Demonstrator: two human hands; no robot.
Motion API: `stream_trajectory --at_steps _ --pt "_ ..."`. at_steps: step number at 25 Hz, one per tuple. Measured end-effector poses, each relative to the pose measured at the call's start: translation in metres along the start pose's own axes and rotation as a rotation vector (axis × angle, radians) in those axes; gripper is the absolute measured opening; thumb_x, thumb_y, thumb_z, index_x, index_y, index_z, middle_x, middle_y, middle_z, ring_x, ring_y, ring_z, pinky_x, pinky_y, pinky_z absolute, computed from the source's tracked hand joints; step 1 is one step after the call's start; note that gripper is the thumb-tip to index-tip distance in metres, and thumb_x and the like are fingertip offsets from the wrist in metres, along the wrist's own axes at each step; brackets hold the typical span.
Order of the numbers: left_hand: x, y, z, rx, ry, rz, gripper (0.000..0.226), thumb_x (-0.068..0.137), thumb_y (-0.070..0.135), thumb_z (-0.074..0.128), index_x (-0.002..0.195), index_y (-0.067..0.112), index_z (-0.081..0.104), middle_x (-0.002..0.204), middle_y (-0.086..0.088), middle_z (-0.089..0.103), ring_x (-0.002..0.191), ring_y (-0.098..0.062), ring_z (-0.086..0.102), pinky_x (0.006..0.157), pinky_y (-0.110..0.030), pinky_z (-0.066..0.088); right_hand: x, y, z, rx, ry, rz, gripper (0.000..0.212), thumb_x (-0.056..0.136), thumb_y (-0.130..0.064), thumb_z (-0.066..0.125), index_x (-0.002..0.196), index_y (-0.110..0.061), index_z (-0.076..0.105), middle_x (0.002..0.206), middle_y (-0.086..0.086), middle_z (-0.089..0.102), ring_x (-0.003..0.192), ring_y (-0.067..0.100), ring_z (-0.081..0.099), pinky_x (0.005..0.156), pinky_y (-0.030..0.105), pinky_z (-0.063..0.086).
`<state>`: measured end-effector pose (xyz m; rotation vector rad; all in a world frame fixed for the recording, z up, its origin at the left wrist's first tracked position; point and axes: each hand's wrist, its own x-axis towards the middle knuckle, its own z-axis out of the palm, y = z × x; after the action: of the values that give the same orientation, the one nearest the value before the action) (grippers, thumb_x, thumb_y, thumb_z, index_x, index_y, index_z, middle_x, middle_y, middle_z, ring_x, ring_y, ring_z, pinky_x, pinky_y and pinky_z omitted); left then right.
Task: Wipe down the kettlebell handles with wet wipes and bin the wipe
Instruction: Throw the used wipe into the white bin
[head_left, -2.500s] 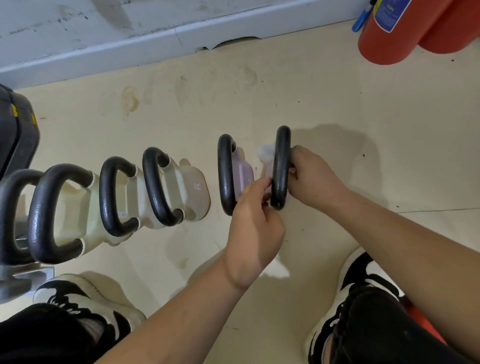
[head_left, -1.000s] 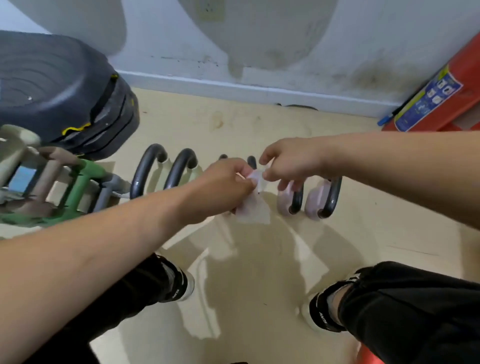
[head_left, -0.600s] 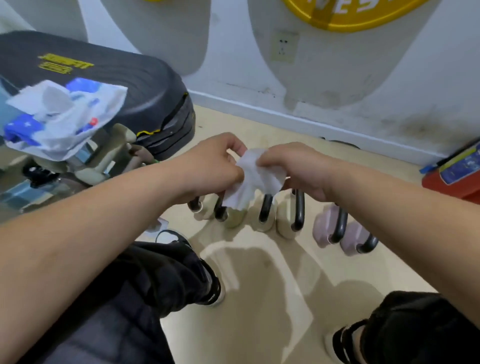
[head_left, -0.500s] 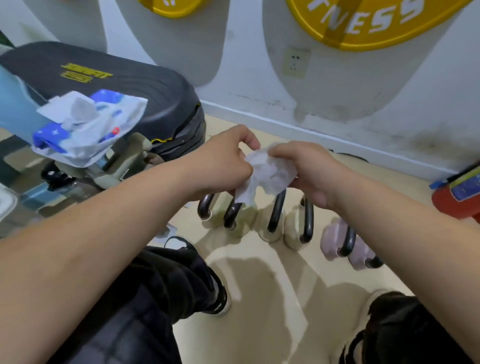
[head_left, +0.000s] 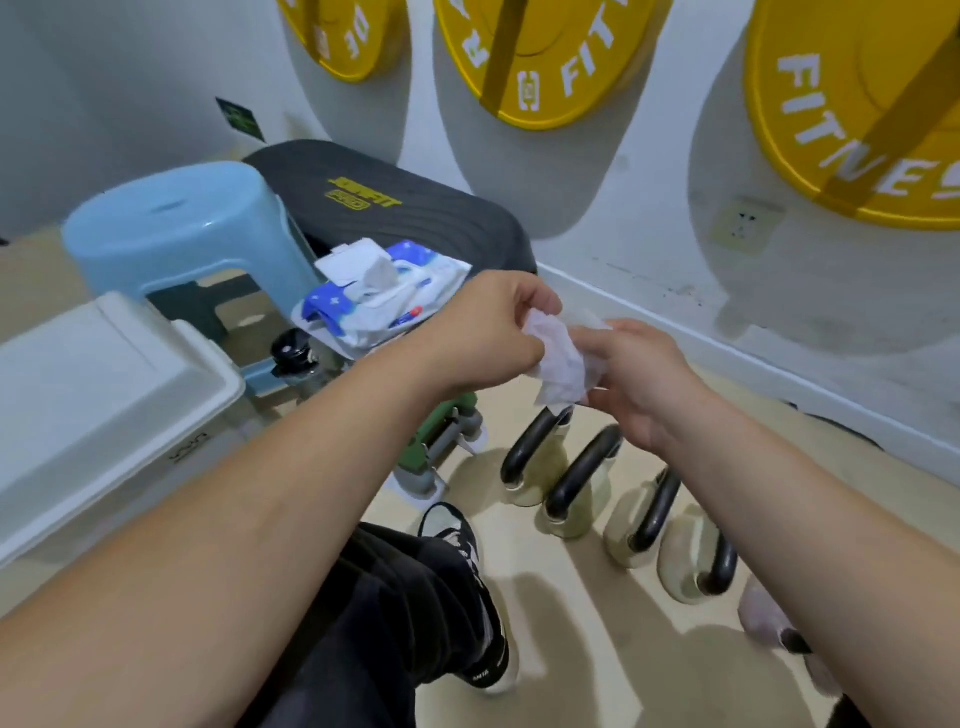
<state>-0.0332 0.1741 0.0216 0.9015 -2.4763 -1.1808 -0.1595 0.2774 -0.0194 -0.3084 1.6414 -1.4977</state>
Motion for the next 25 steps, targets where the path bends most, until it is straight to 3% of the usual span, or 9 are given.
stream_trajectory --at_steps 2,4,6,9,12,15,18,23,25 --pt "-0.002 -0.011 -0.010 0.036 0.053 0.030 0.014 0.084 0.008 0.069 0.094 0.016 0.073 0.080 -0.004 0.075 0.059 -0.008 0.061 0.059 -0.024 0.053 -0.008 -0.004 0.011 -0.009 -0.038 -0.062 0.012 0.088 -0.013 0.068 0.099 -0.008 0.068 0.101 0.020 0.076 0.079 0.031 0.068 0.079 0.051 0.060" --pt "-0.001 -0.017 -0.018 0.079 0.072 0.063 0.001 0.087 0.019 0.071 0.087 0.018 0.072 0.071 -0.002 0.072 0.054 -0.011 0.061 0.060 -0.029 0.057 -0.020 -0.009 0.018 0.024 -0.118 -0.087 0.014 0.093 -0.014 0.059 0.098 -0.007 0.070 0.099 0.016 0.075 0.083 0.030 0.069 0.088 0.049 0.058" --pt "0.003 -0.018 -0.026 0.120 0.081 0.090 0.007 0.086 0.025 0.073 0.092 0.021 0.071 0.076 0.001 0.070 0.060 -0.013 0.063 0.066 -0.035 0.061 -0.034 -0.015 0.026 0.134 -0.185 -0.081 0.024 0.095 -0.013 0.051 0.098 -0.005 0.073 0.103 0.014 0.073 0.090 0.030 0.068 0.096 0.049 0.057" --pt "0.000 -0.006 -0.041 0.170 0.072 0.168 0.029 0.082 0.027 0.078 0.109 0.026 0.068 0.090 0.002 0.068 0.078 -0.017 0.066 0.070 -0.033 0.057 -0.048 -0.029 0.044 0.200 -0.215 -0.082 0.029 0.098 -0.019 0.045 0.089 -0.010 0.071 0.100 0.013 0.072 0.087 0.029 0.065 0.092 0.045 0.055" --pt "-0.021 -0.003 -0.072 0.250 0.198 0.194 0.021 0.084 0.021 0.073 0.105 0.025 0.074 0.089 0.007 0.067 0.082 -0.015 0.062 0.071 -0.026 0.050 -0.060 -0.047 0.075 0.049 -0.234 -0.108 0.030 0.099 -0.025 0.044 0.092 -0.009 0.068 0.087 0.010 0.066 0.079 0.029 0.060 0.079 0.041 0.055" --pt "-0.054 -0.031 -0.106 -0.012 0.346 0.051 0.010 0.085 0.016 0.066 0.087 0.022 0.073 0.075 -0.001 0.072 0.071 -0.023 0.072 0.069 -0.035 0.062 -0.073 -0.055 0.125 -0.302 -0.278 -0.152 0.020 0.097 -0.020 0.054 0.101 -0.010 0.070 0.070 0.000 0.069 0.063 0.021 0.066 0.070 0.039 0.056" --pt "-0.099 -0.089 -0.142 0.000 0.468 -0.069 0.024 0.084 0.008 0.054 0.080 0.025 0.071 0.067 0.006 0.067 0.069 -0.024 0.074 0.071 -0.038 0.063 -0.078 -0.050 0.204 -0.547 -0.286 -0.193 0.009 0.089 -0.011 0.055 0.083 -0.014 0.062 0.082 0.009 0.065 0.070 0.024 0.059 0.066 0.036 0.051" --pt "-0.179 -0.200 -0.208 0.281 0.570 -0.382 0.039 0.089 0.007 0.055 0.123 0.014 0.073 0.125 -0.009 0.071 0.118 -0.027 0.064 0.103 -0.026 0.046 -0.077 -0.011 0.342 -0.661 -0.462 -0.156 0.005 0.083 -0.012 0.052 0.082 -0.017 0.052 0.083 0.009 0.053 0.067 0.024 0.050 0.058 0.028 0.047" --pt "-0.203 -0.236 -0.233 0.423 0.593 -0.457 0.043 0.092 0.004 0.051 0.130 0.011 0.068 0.131 -0.015 0.064 0.124 -0.033 0.059 0.106 -0.032 0.045 -0.080 0.010 0.382 -0.759 -0.530 -0.180 0.006 0.087 -0.010 0.048 0.085 -0.014 0.052 0.081 0.008 0.048 0.068 0.025 0.047 0.057 0.028 0.049"
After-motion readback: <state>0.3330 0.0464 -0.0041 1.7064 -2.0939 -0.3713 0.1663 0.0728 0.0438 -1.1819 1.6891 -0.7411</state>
